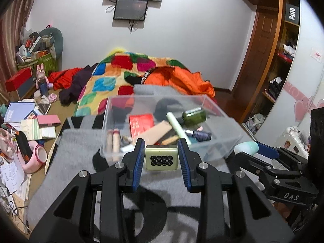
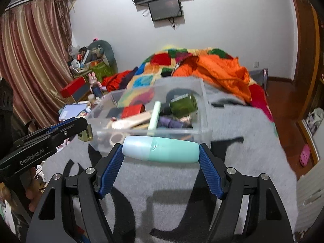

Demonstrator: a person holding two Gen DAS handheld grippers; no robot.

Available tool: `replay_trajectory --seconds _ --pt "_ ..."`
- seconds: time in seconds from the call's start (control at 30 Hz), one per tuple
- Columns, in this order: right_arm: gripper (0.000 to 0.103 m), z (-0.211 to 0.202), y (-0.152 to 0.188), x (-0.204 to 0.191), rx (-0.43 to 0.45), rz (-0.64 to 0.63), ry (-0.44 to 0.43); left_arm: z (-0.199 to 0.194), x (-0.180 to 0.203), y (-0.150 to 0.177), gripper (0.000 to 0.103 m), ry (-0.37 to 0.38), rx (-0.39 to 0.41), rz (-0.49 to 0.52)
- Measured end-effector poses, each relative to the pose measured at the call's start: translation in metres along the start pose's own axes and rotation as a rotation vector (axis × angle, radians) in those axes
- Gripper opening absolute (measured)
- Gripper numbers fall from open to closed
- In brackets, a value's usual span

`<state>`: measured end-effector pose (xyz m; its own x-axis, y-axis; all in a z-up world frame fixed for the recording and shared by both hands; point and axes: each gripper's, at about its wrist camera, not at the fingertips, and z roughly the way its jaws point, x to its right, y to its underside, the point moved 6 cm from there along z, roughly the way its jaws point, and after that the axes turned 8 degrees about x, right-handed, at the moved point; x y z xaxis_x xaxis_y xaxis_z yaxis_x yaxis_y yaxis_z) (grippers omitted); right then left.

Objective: Organize objects
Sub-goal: 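Carry the square and mint bottle into the box while both tools open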

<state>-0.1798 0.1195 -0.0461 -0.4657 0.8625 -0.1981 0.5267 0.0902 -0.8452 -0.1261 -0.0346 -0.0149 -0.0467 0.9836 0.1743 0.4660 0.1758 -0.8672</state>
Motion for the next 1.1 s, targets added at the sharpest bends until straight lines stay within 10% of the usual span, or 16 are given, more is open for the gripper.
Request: replay_trajectory --seconds 1.1 --pt "0.072 0.075 -0.017 -0.010 -0.048 -0.051 0.005 0.075 -0.007 -0.006 0.033 0.016 -0.074 0.006"
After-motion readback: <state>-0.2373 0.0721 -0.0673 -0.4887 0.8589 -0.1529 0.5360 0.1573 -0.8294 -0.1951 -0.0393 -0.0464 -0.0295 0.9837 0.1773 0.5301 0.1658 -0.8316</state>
